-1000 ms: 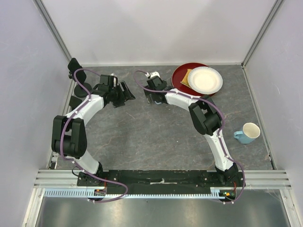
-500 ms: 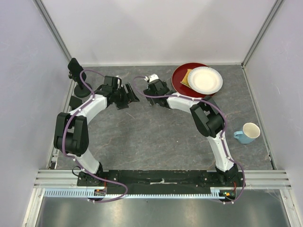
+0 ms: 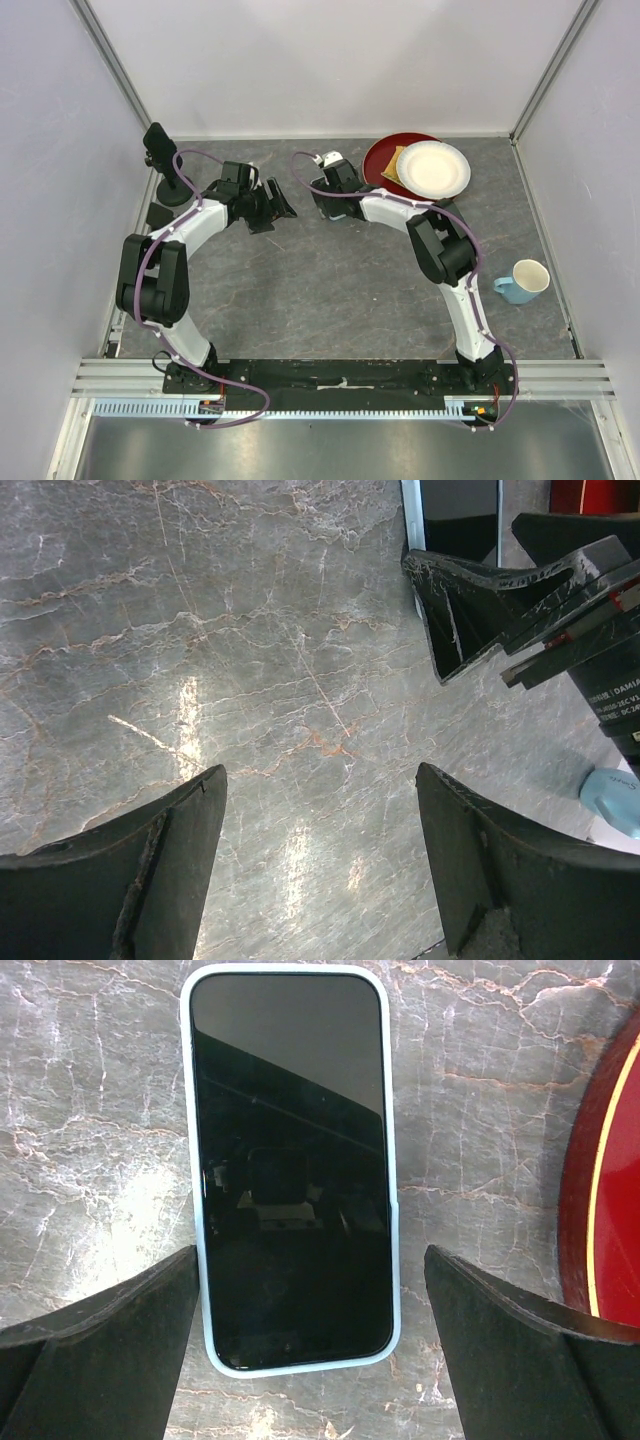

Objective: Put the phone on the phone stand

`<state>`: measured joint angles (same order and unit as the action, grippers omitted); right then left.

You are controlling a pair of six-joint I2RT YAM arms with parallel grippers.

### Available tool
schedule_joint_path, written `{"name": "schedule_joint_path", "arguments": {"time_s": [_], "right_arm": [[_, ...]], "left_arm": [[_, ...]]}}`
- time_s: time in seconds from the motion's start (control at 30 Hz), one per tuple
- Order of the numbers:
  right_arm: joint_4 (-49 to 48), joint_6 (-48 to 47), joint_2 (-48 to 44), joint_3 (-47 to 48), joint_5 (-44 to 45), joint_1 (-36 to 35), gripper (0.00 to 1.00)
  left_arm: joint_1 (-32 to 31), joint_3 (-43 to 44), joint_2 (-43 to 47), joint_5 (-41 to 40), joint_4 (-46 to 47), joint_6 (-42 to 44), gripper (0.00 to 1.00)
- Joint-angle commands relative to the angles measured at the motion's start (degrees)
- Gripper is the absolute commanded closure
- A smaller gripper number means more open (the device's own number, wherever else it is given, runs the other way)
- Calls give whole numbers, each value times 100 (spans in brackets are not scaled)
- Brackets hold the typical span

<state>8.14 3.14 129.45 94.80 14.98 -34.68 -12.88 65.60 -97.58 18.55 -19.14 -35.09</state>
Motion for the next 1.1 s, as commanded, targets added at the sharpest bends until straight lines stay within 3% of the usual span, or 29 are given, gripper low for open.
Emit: {"name": "schedule_joint_path", "arguments": {"time_s": [0.0, 0.8, 0.9, 1.0, 1.03, 1.07], "right_arm": [[310, 64, 239, 354, -293, 75, 2], [2068, 407, 1522, 2305, -206, 66, 3], [2349, 398, 1706, 2533, -276, 84, 10], [2482, 381, 1786, 2578, -460, 101, 27], [2464, 372, 1768, 2578, -609, 110, 40], [2464, 346, 1759, 2587, -680, 110, 45]], "left_arm": [[-12, 154, -42, 158, 112, 134, 18], [-4, 216, -156, 149, 42, 117, 19], [-12, 233, -165, 193, 33, 90, 19], [-4, 242, -174, 132, -11, 134, 19], [-4, 251, -174, 114, -29, 143, 19], [5, 286, -174, 105, -81, 160, 20]]}}
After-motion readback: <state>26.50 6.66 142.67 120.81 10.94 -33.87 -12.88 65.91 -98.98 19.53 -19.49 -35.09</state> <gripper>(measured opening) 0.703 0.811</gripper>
